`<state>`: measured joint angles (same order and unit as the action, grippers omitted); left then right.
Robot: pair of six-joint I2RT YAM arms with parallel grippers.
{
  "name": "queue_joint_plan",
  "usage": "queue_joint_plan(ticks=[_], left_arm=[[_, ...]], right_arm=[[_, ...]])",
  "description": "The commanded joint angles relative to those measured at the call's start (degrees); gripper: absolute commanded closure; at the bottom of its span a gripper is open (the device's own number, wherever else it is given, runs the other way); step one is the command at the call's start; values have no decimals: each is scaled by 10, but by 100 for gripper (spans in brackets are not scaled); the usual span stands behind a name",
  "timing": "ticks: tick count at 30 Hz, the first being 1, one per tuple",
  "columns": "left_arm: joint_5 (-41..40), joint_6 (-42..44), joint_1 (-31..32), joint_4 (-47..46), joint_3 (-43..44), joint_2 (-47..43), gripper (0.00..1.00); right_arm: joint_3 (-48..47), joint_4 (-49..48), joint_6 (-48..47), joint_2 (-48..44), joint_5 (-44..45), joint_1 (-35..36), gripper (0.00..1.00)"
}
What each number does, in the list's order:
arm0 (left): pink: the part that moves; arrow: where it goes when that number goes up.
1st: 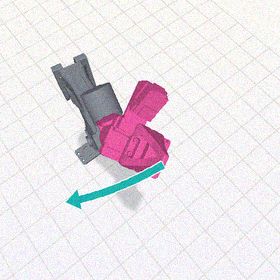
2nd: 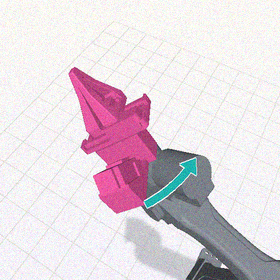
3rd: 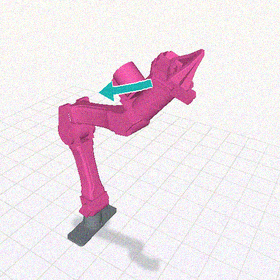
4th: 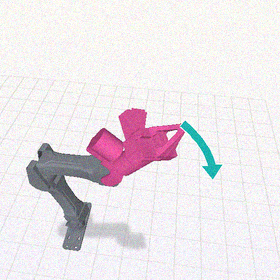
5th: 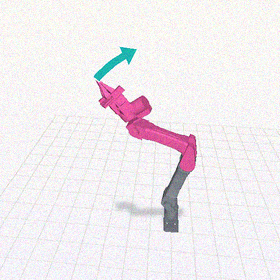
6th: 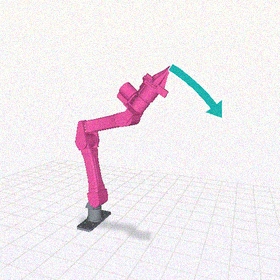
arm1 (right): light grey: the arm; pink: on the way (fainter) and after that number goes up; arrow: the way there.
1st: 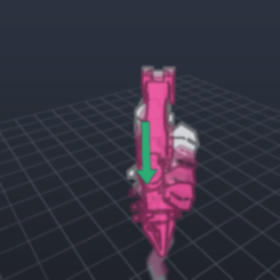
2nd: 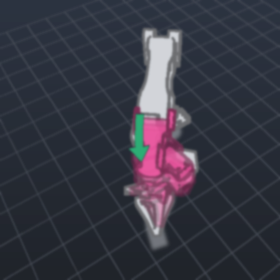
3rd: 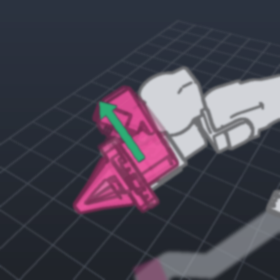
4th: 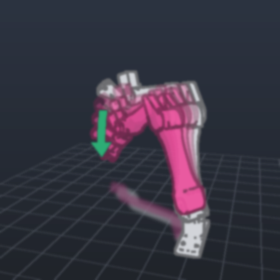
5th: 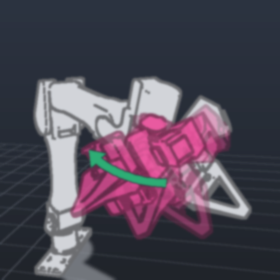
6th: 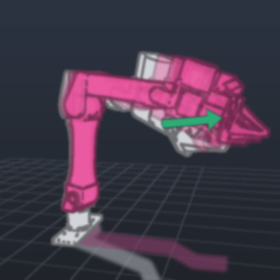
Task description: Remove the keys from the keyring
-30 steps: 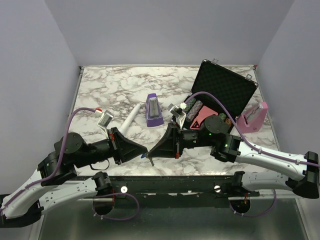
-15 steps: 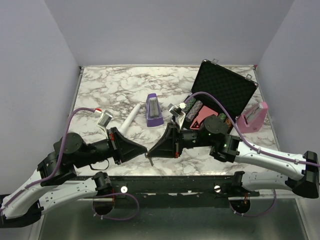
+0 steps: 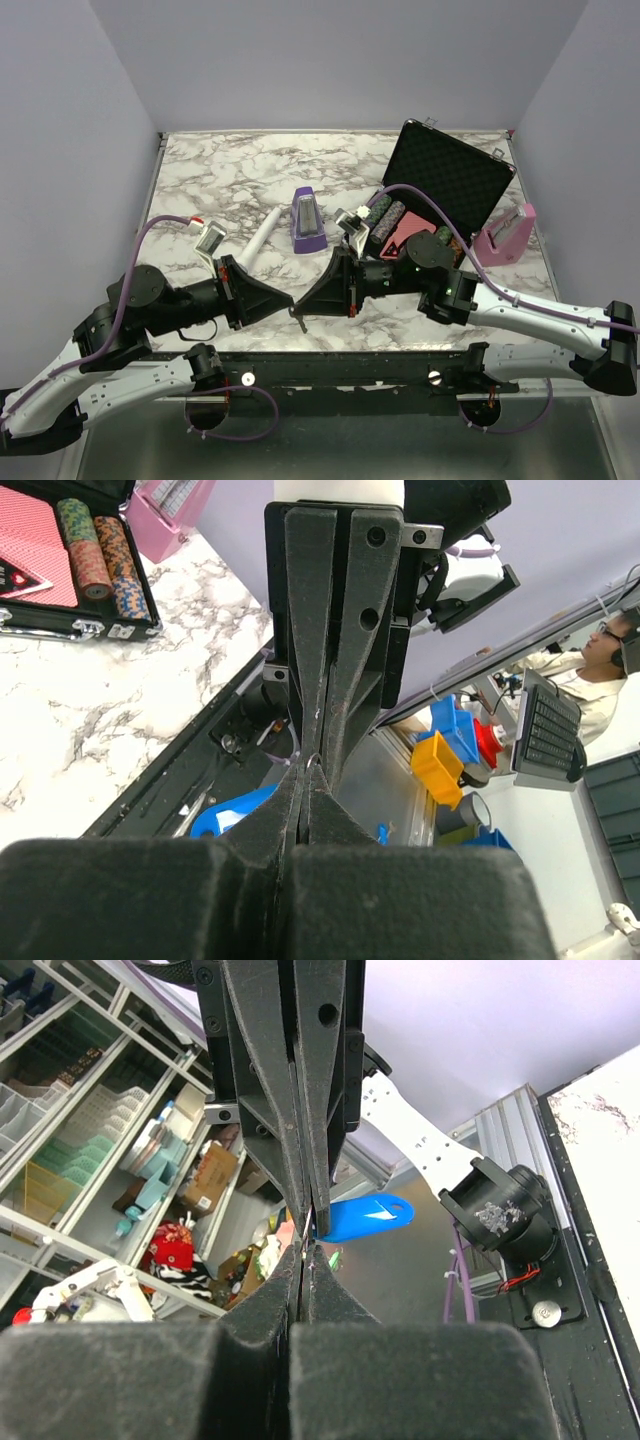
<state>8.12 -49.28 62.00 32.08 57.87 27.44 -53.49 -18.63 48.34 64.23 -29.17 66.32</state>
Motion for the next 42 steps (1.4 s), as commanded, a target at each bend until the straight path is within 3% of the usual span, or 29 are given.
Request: queue_joint_plan(ticks=[1, 16, 42], left_arm=[[-6, 19, 2, 43, 23, 9, 100], [41, 121, 2, 153, 107, 87, 100], [139, 301, 12, 257, 187, 190, 100]], right_arm=[[6, -18, 0, 2, 11, 1, 99], [-47, 86, -32, 34, -8, 0, 99], [-132, 215, -88, 96, -51, 8, 99]])
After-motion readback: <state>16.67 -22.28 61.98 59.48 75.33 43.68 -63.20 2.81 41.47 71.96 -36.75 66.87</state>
